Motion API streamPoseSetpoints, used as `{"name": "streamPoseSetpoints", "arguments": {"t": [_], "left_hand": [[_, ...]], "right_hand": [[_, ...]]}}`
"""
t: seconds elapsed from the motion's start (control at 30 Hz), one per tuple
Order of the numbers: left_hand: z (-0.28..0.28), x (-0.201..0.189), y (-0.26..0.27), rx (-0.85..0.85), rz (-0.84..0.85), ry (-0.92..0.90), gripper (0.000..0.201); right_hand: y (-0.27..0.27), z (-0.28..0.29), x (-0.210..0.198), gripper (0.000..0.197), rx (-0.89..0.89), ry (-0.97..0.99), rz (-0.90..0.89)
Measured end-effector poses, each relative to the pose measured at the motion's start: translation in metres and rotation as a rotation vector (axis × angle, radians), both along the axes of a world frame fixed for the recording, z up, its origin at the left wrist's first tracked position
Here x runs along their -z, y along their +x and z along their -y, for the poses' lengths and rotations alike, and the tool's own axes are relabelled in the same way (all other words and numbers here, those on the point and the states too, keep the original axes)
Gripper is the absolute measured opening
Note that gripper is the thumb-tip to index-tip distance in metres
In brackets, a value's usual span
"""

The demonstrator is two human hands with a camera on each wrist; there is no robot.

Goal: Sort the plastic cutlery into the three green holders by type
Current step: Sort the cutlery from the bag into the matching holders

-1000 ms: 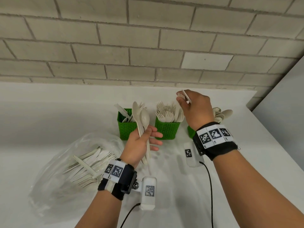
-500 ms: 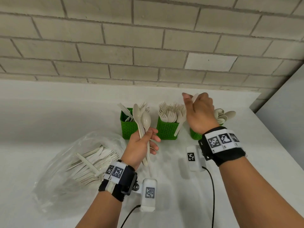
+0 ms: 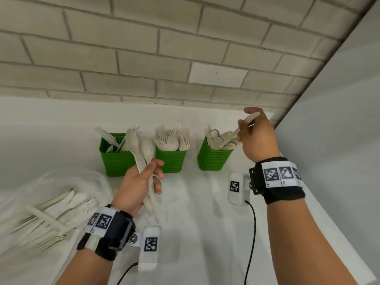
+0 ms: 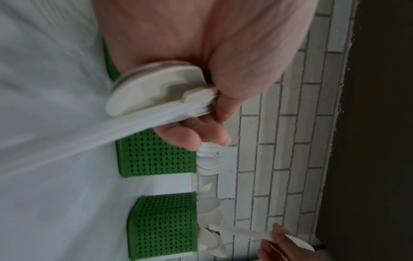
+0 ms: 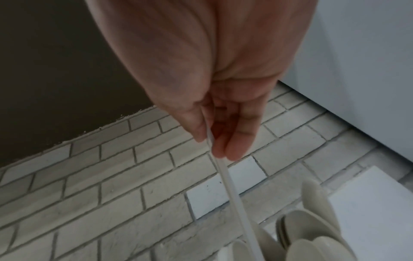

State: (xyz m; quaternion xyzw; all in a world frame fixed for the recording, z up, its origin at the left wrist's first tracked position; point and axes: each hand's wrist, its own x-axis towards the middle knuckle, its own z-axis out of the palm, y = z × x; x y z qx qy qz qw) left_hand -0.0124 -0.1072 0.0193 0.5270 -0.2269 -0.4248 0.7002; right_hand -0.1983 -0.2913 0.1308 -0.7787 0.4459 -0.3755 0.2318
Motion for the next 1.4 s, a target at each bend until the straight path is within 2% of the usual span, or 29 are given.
{"name": "streamPoseSetpoints", "arguments": {"t": [0.1, 0.17, 0.3, 0.4, 0.47, 0.67, 0.73, 0.83, 0.9, 0.93, 1.0, 1.1, 1.17, 1.23, 1.3, 1.4], "left_hand": [[0.010, -0.004, -0.007, 0.040, 0.001, -0.010, 0.022], [0.014, -0.006, -0.010, 0.058, 0.000, -0.015, 0.022], [0.016, -0.006, -0.014, 0.058, -0.022, 0.001, 0.022], [0.013, -0.007, -0.013, 0.048, -0.057, 0.024, 0.022], [0.010, -0.009, -0.014, 0.051, -0.079, 0.045, 0.022], [-0.012, -0.009, -0.006, 0.005, -0.132, 0.068, 0.027], [-0.020, -0.009, -0.001, -0.021, -0.137, 0.075, 0.028], [-0.028, -0.007, 0.004, -0.053, -0.163, 0.086, 0.025], [-0.032, -0.005, 0.006, -0.071, -0.191, 0.095, 0.023], [-0.034, -0.004, 0.008, -0.076, -0.198, 0.097, 0.023], [-0.037, -0.004, 0.012, -0.072, -0.195, 0.087, 0.023], [-0.038, -0.005, 0.017, -0.039, -0.171, 0.051, 0.023], [-0.037, -0.006, 0.019, 0.002, -0.141, 0.034, 0.026], [-0.035, -0.008, 0.018, 0.068, -0.121, 0.024, 0.029], [-0.035, -0.007, 0.016, 0.124, -0.108, 0.021, 0.030], [-0.035, -0.002, 0.016, 0.106, -0.013, 0.060, 0.028]], "right_hand": [[-0.005, -0.004, 0.004, 0.042, 0.062, -0.086, 0.022], [-0.007, -0.009, 0.003, 0.042, 0.058, -0.131, 0.090], [0.008, -0.034, -0.011, 0.024, -0.117, -0.100, 0.248], [0.040, -0.057, -0.017, 0.019, -0.286, -0.020, 0.412], [0.066, -0.067, -0.014, 0.020, -0.366, -0.043, 0.385], [0.138, -0.080, 0.010, 0.021, -0.456, -0.090, 0.019], [0.156, -0.082, 0.021, 0.025, -0.460, -0.083, -0.188], [0.176, -0.089, 0.040, 0.041, -0.522, -0.133, -0.655], [0.182, -0.091, 0.049, 0.048, -0.610, -0.180, -0.826], [0.183, -0.093, 0.050, 0.050, -0.638, -0.192, -0.842], [0.179, -0.095, 0.048, 0.051, -0.651, -0.179, -0.703], [0.163, -0.104, 0.037, 0.036, -0.537, -0.088, -0.260], [0.152, -0.109, 0.036, 0.026, -0.528, 0.019, -0.293], [0.144, -0.109, 0.043, 0.019, -0.602, 0.222, -0.306], [0.135, -0.103, 0.044, 0.014, -0.598, 0.387, -0.111], [0.119, -0.091, 0.031, 0.012, -0.411, 0.430, 0.181]]}}
